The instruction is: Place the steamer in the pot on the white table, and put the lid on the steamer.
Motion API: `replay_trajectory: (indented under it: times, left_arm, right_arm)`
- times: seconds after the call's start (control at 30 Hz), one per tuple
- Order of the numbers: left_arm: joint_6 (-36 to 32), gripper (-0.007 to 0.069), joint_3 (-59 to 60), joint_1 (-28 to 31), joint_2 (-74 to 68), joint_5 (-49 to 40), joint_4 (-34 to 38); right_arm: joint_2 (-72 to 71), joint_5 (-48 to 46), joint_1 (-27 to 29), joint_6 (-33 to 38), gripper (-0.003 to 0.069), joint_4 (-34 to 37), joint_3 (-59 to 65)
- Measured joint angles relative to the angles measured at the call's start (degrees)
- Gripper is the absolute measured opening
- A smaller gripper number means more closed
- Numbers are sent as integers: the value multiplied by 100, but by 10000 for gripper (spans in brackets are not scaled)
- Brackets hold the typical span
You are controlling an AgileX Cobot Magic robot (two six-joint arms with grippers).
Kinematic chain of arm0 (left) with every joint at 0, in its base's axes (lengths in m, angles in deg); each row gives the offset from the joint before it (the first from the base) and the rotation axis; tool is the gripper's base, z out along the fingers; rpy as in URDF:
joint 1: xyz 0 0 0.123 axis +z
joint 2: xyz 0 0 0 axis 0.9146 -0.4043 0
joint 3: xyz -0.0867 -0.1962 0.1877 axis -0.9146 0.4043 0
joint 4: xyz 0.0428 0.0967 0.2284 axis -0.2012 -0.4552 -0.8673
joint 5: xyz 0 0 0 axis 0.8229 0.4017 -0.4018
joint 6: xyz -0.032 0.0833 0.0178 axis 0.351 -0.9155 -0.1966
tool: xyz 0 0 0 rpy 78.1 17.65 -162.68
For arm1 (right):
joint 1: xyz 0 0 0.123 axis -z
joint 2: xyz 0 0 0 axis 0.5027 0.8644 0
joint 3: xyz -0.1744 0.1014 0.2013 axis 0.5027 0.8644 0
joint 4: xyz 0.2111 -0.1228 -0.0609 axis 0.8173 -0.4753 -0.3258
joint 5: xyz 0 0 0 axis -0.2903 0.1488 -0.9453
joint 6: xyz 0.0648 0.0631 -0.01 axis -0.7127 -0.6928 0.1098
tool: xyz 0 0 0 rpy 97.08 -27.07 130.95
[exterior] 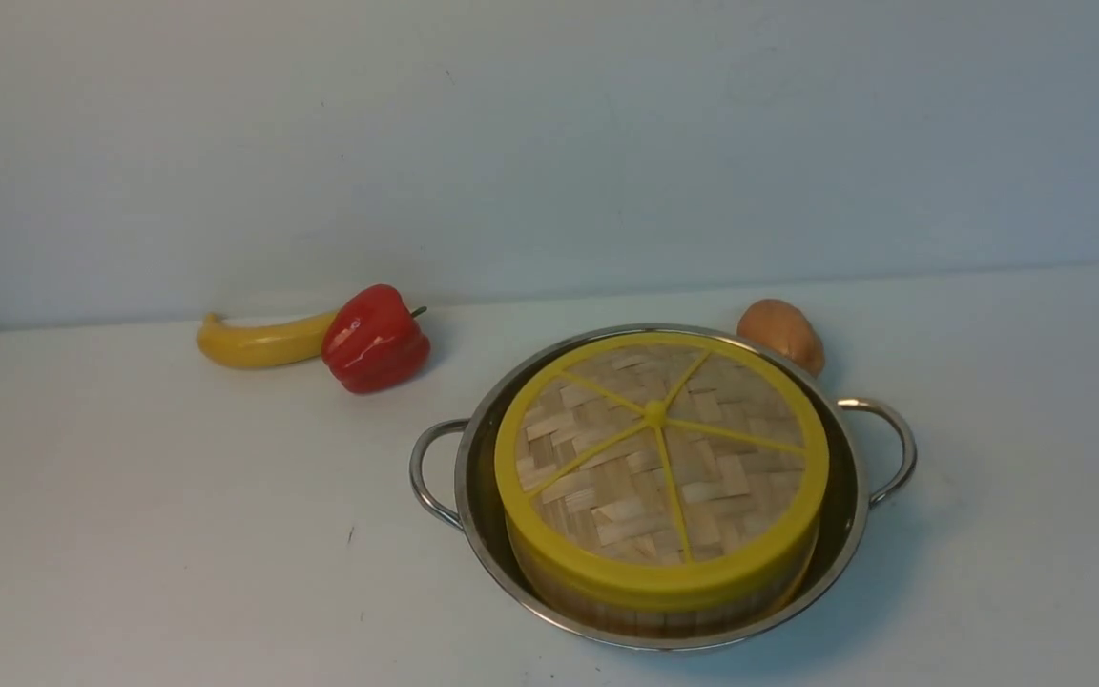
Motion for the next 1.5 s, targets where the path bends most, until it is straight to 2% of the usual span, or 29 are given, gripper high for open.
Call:
replay_trajectory:
  times: [0.13, 0.3, 0.57, 0.97, 1.03, 1.2, 1.33, 1.5]
  left_arm:
    - [45, -10, 1009, 0, 903, 763, -107]
    - [168, -10, 1829, 0, 1490, 1310, -167]
    - [204, 0, 1928, 0, 1560, 1555, -295]
    - [204, 20, 1934, 61, 1591, 1568, -320]
    - [204, 20, 1954, 344, 1649, 1628, -339]
    - [315, 31, 1959, 2097, 1959, 1697, -280]
    - [357, 31, 1961, 3165, 2202, 1697, -208]
    - [362, 37, 1961, 3820, 2451, 1537, -184]
  right_arm:
    - [-427, 417, 0, -145, -8, 62, 586]
    - [-519, 660, -7, -178, -8, 6, 1053]
    - [-524, 819, -8, -249, 3, 49, 1073]
    - [-524, 833, -8, -253, 60, 69, 1073]
    - [-524, 838, -8, -253, 67, 69, 1073]
    - [-524, 857, -8, -253, 87, 76, 1073]
    - [-524, 857, -8, -253, 100, 83, 1073]
    - [-524, 878, -8, -273, 117, 83, 1073]
